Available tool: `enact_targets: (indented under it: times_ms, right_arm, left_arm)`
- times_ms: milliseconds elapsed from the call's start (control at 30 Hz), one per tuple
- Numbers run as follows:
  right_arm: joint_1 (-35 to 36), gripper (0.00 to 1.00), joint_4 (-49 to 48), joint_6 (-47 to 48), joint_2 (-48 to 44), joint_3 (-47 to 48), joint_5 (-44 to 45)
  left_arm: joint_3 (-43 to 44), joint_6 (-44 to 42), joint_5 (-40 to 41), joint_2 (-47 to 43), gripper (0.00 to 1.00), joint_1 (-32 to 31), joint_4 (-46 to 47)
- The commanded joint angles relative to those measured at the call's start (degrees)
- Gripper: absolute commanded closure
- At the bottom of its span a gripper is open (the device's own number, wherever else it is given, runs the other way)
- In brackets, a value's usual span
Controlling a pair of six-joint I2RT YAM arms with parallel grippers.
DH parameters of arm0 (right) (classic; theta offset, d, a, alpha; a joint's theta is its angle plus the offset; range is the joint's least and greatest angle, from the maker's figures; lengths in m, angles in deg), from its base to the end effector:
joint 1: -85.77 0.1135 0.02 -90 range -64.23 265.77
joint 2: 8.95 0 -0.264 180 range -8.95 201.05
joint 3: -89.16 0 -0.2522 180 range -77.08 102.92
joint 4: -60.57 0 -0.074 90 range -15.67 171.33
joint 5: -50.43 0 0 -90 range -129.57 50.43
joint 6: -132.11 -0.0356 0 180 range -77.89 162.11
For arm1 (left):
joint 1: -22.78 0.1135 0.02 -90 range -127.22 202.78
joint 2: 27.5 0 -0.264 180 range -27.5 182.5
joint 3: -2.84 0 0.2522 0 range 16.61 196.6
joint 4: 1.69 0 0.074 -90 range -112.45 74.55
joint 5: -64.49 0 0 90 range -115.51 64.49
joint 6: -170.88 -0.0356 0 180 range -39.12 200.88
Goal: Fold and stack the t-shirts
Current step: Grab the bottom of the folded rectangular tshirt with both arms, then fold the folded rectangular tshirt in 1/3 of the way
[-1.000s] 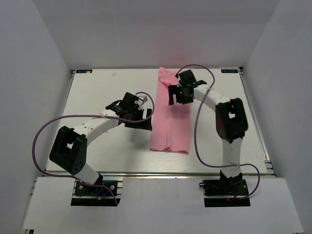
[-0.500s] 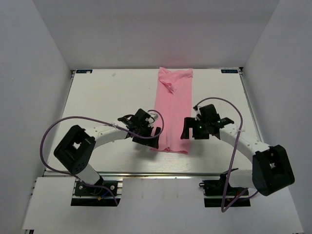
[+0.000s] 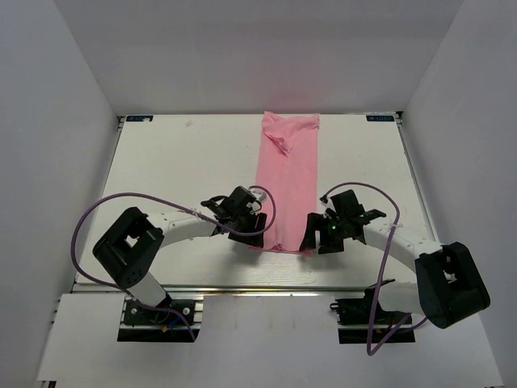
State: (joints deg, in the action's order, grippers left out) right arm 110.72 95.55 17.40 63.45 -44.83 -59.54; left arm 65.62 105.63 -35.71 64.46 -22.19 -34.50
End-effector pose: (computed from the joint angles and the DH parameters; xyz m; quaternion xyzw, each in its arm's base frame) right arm 0.1921 0.1028 0.1587 -0.0449 0.9542 0.2547 0.1504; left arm 0.2081 -0.2168 0.1581 0.1908 0.9477 -0.2086 0.1485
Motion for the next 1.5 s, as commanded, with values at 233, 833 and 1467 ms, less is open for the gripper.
enact_targets:
  times_ms: [233,833,1467]
  right_arm:
    - [0.5,0.57,-5.7,-2.2,3.7,-1.3,0.0]
    - [-0.1,1.00,1.9,0.5,-2.6,5.0,2.0]
    - [-4.6,1.00,5.6,2.8,15.9,31.0,13.5]
  left_arm:
    - [-2.1,1.8,2.2,1.1,0.48,-2.7,-1.0]
    - [5.7,5.2,-1.8,-3.6,1.00,-2.6,-8.3]
    - [34.1,7.0,5.4,13.1,1.00,9.8,-14.1]
